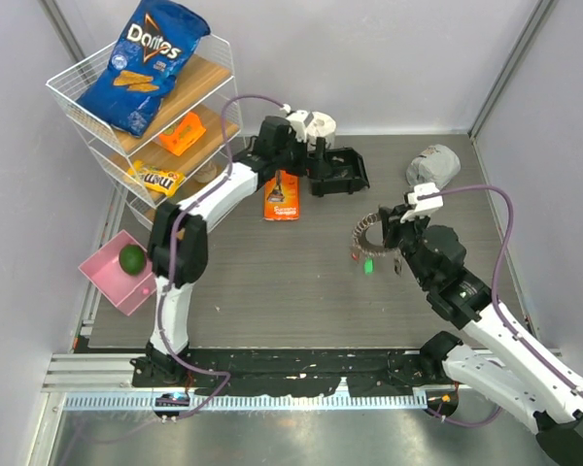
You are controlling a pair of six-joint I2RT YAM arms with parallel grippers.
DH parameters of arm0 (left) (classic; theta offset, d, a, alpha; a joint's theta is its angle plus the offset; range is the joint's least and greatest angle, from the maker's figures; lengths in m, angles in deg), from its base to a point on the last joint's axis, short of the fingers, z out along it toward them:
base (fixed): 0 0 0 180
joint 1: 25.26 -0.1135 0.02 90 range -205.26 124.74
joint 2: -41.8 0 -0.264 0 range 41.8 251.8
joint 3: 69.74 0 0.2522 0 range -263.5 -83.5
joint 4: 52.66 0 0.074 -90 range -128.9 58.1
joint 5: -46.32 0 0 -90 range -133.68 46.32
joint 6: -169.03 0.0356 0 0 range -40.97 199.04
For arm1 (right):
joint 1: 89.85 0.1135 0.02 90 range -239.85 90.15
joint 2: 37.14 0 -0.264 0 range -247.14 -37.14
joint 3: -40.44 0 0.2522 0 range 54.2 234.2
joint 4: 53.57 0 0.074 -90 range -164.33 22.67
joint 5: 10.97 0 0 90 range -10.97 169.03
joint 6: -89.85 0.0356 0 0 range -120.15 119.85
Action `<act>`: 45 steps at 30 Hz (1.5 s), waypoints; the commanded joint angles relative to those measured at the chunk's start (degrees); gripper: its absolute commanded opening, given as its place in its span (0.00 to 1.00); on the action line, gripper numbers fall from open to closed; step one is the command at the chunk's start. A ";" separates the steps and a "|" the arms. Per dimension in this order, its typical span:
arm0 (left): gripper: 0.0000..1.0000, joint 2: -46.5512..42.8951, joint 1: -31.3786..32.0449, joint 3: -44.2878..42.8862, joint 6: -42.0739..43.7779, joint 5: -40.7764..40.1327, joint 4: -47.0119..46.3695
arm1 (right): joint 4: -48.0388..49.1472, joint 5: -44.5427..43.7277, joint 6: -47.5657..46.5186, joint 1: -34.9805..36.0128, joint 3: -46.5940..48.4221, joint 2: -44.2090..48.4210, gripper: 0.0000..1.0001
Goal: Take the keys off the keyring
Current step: Place the key in the container, then place the keyring at the center of the board, then reset both arms
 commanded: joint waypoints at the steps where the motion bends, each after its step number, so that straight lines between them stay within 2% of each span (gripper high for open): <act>1: 1.00 -17.71 0.21 8.11 4.42 -1.33 -1.24 | 3.91 2.95 2.54 -1.97 3.25 -2.97 0.05; 14: 0.99 -55.24 0.21 44.42 3.89 -1.59 -0.02 | 7.07 9.90 3.24 -6.63 7.81 -23.53 0.05; 16: 1.00 -60.60 0.21 48.90 4.85 -2.90 0.43 | 6.81 10.69 3.24 -6.81 9.48 -26.35 0.26; 17: 0.99 -63.59 0.21 51.71 5.56 -3.61 -0.27 | 6.20 10.69 3.15 -7.07 10.10 -27.07 0.50; 19: 1.00 -68.95 0.21 56.54 6.61 -6.33 -1.06 | 4.17 8.24 4.81 -7.07 11.60 -27.86 0.73; 20: 1.00 -71.33 0.21 58.48 6.88 -7.47 -1.50 | 3.82 7.27 5.78 -7.07 11.51 -27.08 0.79; 21: 1.00 -74.92 0.21 61.03 6.88 -8.35 -1.77 | 3.82 7.18 6.05 -7.07 11.08 -26.20 0.92; 22: 1.00 -77.40 0.21 62.70 6.88 -9.23 -1.86 | 3.82 5.18 7.71 -7.07 10.29 -24.71 0.96; 24: 1.00 -81.53 0.21 65.35 5.84 -11.07 -1.60 | 3.30 3.58 10.08 -7.16 9.58 -21.64 0.99; 25: 1.00 -83.55 0.21 66.40 4.70 -12.30 -0.99 | 0.77 3.83 10.10 -7.16 9.84 -19.80 0.95; 27: 1.00 -87.07 0.21 67.46 0.15 -15.63 0.94 | -4.51 3.93 10.53 -7.16 9.84 -16.11 0.95; 29: 1.00 -89.45 0.21 66.16 -4.18 -19.42 6.72 | -7.24 2.96 11.76 -7.16 9.23 -11.90 0.95; 33: 1.00 -93.32 0.21 62.02 -3.92 -19.95 16.93 | -9.89 6.38 8.96 -7.16 4.50 0.48 0.96; 39: 1.00 -103.68 0.21 64.47 -7.97 -26.63 20.73 | -19.19 4.64 11.85 -7.16 2.90 14.48 0.95; 45: 1.00 -110.46 0.21 67.73 -6.66 -29.63 22.40 | -23.25 1.12 12.12 -7.16 -0.26 23.28 0.96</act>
